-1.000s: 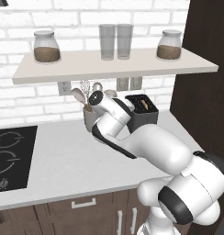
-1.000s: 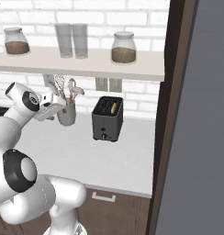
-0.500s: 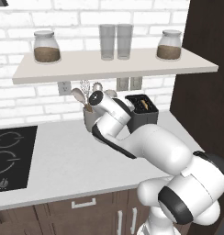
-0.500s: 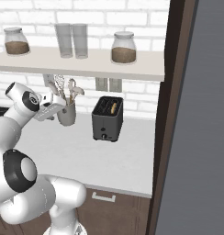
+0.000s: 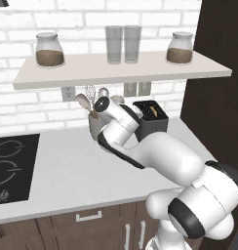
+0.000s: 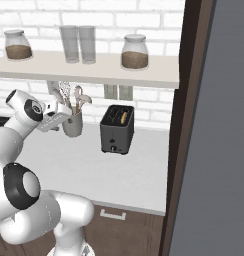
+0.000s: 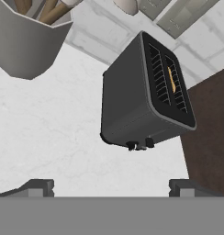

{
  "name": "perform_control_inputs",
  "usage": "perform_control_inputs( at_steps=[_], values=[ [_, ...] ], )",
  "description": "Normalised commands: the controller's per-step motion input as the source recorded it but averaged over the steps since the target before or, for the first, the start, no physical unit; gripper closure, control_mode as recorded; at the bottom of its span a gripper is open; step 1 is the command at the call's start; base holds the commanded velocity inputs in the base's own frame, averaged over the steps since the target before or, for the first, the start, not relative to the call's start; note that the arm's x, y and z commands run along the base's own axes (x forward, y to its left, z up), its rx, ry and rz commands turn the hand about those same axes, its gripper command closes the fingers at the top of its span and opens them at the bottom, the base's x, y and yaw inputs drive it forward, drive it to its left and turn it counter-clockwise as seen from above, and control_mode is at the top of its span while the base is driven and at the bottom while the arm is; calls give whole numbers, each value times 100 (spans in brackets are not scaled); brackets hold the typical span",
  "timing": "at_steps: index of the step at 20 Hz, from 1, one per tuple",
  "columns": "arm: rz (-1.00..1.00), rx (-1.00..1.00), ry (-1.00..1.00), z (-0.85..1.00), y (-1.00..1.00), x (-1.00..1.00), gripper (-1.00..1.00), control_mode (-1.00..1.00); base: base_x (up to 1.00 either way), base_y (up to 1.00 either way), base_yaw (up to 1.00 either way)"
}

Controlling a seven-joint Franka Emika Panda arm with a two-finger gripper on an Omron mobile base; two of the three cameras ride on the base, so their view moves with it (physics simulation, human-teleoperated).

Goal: Start the toaster. Once the lever pops up, take the bread to the plate on the dining counter.

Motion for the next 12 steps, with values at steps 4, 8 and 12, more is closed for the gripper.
perform_control_inputs(
  at_steps=[4,8,12],
  values=[
    [0,0,0,0,0,0,-100,-100,0,0,0],
    [0,0,0,0,0,0,-100,-100,0,0,0],
    [0,0,0,0,0,0,-100,-100,0,0,0]
  ],
)
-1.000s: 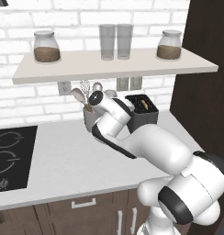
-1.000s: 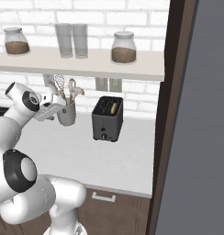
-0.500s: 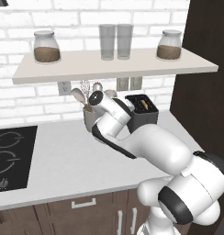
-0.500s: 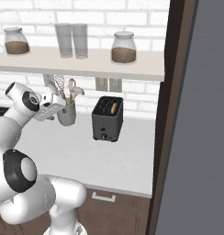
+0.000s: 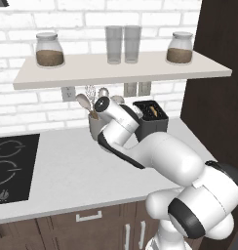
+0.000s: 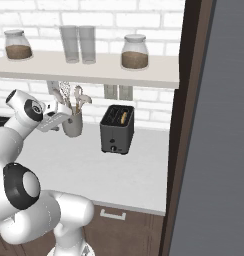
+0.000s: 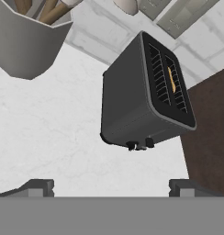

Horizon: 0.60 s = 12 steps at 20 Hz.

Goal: Start the toaster. Once the lever pops up, take the bread to the plate on the dining counter.

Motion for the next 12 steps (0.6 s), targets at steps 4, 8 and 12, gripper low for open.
perform_control_inputs(
  at_steps=[4,8,12],
  values=[
    [0,0,0,0,0,0,-100,-100,0,0,0],
    [0,0,0,0,0,0,-100,-100,0,0,0],
    [0,0,0,0,0,0,-100,-100,0,0,0]
  ],
)
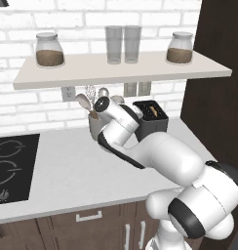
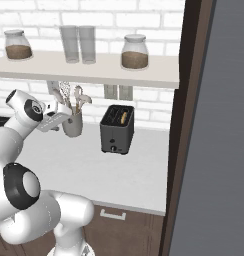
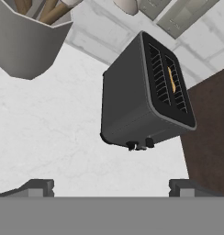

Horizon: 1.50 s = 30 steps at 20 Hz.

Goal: Start the toaster. Once the lever pops up, take the bread to the plate on the dining counter.

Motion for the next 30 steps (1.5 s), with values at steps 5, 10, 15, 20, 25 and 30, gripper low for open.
perform_control_inputs(
  at_steps=[5,10,15,20,25,30],
  values=[
    [0,0,0,0,0,0,-100,-100,0,0,0],
    [0,0,0,0,0,0,-100,-100,0,0,0],
    [0,0,0,0,0,0,-100,-100,0,0,0],
    [0,0,0,0,0,0,-100,-100,0,0,0],
    [0,0,0,0,0,0,-100,-100,0,0,0],
    [0,0,0,0,0,0,-100,-100,0,0,0]
  ],
)
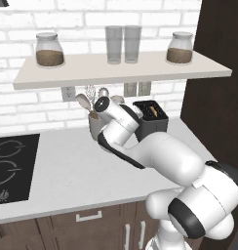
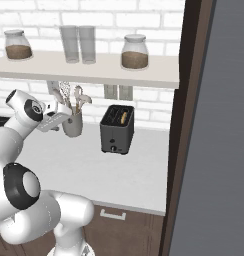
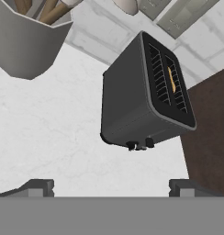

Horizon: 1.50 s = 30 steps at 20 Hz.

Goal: Start the toaster. Once the lever pops up, take the bread to the plate on the dining counter.

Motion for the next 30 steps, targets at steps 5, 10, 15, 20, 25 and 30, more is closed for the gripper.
perform_control_inputs(
  at_steps=[5,10,15,20,25,30],
  values=[
    [0,0,0,0,0,0,-100,-100,0,0,0],
    [0,0,0,0,0,0,-100,-100,0,0,0],
    [0,0,0,0,0,0,-100,-100,0,0,0],
    [0,0,0,0,0,0,-100,-100,0,0,0],
    [0,0,0,0,0,0,-100,-100,0,0,0],
    [0,0,0,0,0,0,-100,-100,0,0,0]
  ],
)
